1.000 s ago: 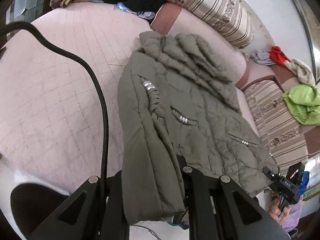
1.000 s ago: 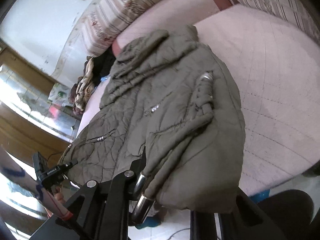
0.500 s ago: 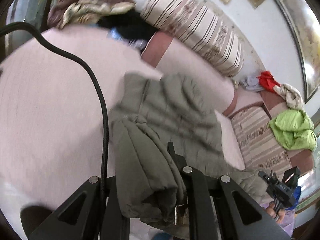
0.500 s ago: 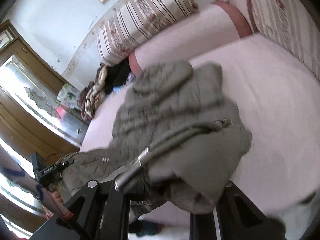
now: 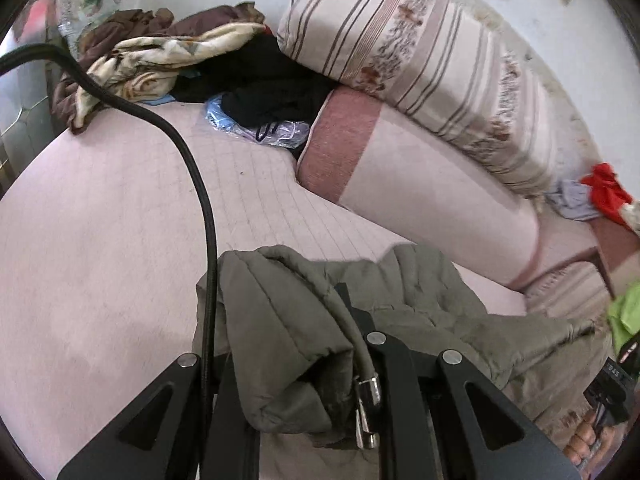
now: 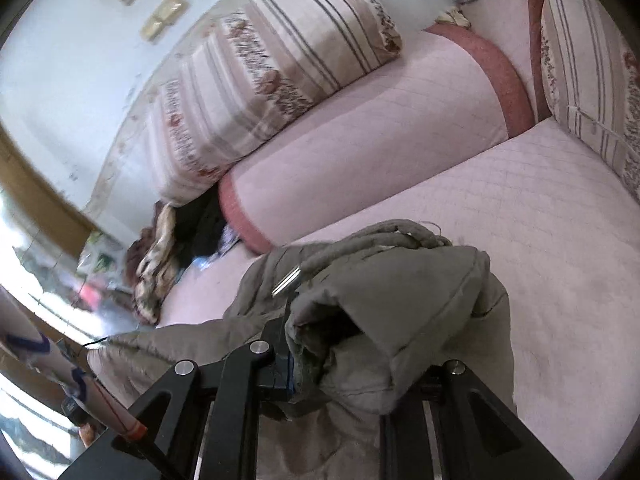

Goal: Fold large clothes
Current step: 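Grasp the hem with both tools and lift it toward the collar, then fold the hem over onto the jacket body and open both tools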

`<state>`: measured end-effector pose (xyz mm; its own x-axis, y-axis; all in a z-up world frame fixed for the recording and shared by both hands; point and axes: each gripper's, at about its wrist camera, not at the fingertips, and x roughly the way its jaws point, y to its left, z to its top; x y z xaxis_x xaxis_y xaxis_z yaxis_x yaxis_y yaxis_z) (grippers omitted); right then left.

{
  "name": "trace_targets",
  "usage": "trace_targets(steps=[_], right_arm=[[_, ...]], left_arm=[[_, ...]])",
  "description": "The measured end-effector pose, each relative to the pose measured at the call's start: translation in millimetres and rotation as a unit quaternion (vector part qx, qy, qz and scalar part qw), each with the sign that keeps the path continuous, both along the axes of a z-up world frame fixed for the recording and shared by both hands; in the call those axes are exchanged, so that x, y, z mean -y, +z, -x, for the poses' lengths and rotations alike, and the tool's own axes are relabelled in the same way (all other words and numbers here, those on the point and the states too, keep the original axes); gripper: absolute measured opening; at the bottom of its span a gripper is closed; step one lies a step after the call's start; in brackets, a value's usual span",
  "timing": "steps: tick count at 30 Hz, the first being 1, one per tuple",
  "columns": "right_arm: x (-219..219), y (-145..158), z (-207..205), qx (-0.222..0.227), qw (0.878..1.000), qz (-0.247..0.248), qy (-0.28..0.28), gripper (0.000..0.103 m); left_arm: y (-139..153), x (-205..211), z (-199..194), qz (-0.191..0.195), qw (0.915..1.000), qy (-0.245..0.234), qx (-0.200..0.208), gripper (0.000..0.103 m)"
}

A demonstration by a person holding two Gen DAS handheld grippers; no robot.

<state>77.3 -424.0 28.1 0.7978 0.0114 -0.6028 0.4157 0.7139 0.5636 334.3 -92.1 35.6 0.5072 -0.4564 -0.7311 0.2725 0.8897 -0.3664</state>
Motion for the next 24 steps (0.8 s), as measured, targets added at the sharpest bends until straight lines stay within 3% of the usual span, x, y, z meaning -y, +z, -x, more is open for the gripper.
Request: trace_targets(steps=[7, 14, 18, 21, 22, 24], right_arm=[[41.8, -45.9, -77.6, -0.067, 0.997, 0.014, -0.026, 0.021], [70.3, -107.7, -120.1, -0.102, 0.993, -0.011, -0.054, 0.025], [73.8, -115.5, -124.3, -0.104, 0.993, -0.018, -0.06, 0.029], [74.9, -100.3, -110.3, -0.069, 0.995, -0.038, -0.056, 0.052], [73.6, -92.6, -104.1, -0.048, 0.996, -0.044, -0.055, 0.064], [72.3, -74.6, -87.3, -0.023, 0.997, -0.035, -0.068, 0.081]], left_arm=[[-53.5, 65.6, -71.5, -0.073, 0.9969, 0.012, -0.029, 0.014], [-112.6, 91.0, -96.9, -0.112, 0.9922, 0.026, -0.049, 0.017], [-111.4, 84.7, -99.9, -0.093, 0.9934, 0.023, -0.063, 0.019], [-95.5, 64.3, -91.2, -0.032, 0.9966, 0.017, -0.074, 0.03], [-86.6, 53.4, -86.8, 0.001, 0.9972, 0.013, -0.073, 0.033], [-71.7, 37.6, -81.0, 0.047, 0.9963, 0.01, -0.072, 0.045]])
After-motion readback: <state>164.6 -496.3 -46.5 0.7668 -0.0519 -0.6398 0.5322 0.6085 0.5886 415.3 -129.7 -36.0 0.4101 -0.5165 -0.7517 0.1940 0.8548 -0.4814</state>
